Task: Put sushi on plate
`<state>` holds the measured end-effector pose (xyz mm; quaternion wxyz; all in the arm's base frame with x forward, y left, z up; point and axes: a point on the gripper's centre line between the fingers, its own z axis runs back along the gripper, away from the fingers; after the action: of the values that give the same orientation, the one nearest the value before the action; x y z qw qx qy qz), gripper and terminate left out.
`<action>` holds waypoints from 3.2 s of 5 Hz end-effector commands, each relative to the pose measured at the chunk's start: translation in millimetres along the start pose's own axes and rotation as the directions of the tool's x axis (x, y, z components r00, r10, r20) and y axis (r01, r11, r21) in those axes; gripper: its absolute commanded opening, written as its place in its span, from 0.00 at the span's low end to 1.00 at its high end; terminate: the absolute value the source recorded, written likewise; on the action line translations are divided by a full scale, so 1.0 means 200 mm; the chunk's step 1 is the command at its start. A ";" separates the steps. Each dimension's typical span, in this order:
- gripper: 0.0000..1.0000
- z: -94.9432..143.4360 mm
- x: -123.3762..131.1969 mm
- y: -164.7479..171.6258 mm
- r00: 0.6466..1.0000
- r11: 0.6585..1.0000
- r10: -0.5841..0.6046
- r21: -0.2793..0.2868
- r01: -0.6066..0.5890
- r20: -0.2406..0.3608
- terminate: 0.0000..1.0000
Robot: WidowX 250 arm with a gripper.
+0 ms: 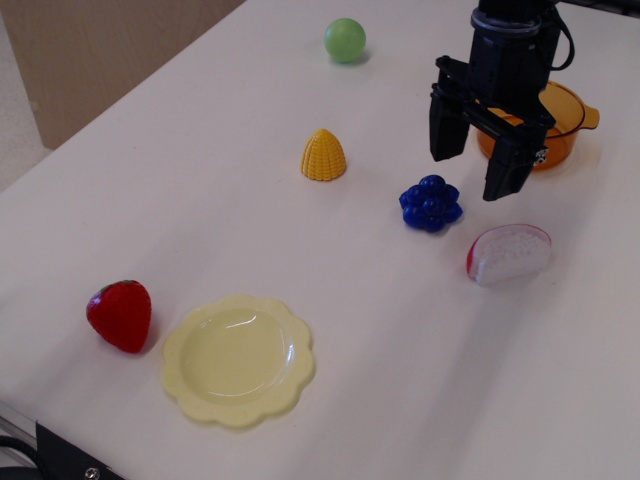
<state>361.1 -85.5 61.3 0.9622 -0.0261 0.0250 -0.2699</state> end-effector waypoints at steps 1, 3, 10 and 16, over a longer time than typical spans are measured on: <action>1.00 0.11 -0.08 -0.17 0.989 0.991 -0.129 0.036 0.127 0.066 0.00; 1.00 0.01 -0.06 -0.22 0.988 0.987 -0.151 0.064 0.149 0.034 0.00; 0.00 -0.16 0.04 -0.01 0.998 0.997 -0.019 0.082 0.014 0.064 0.00; 0.00 -0.14 -0.86 0.07 0.933 0.929 0.359 0.091 -0.358 0.004 0.00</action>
<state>221.0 18.5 23.1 0.9951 0.0178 0.0483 -0.0848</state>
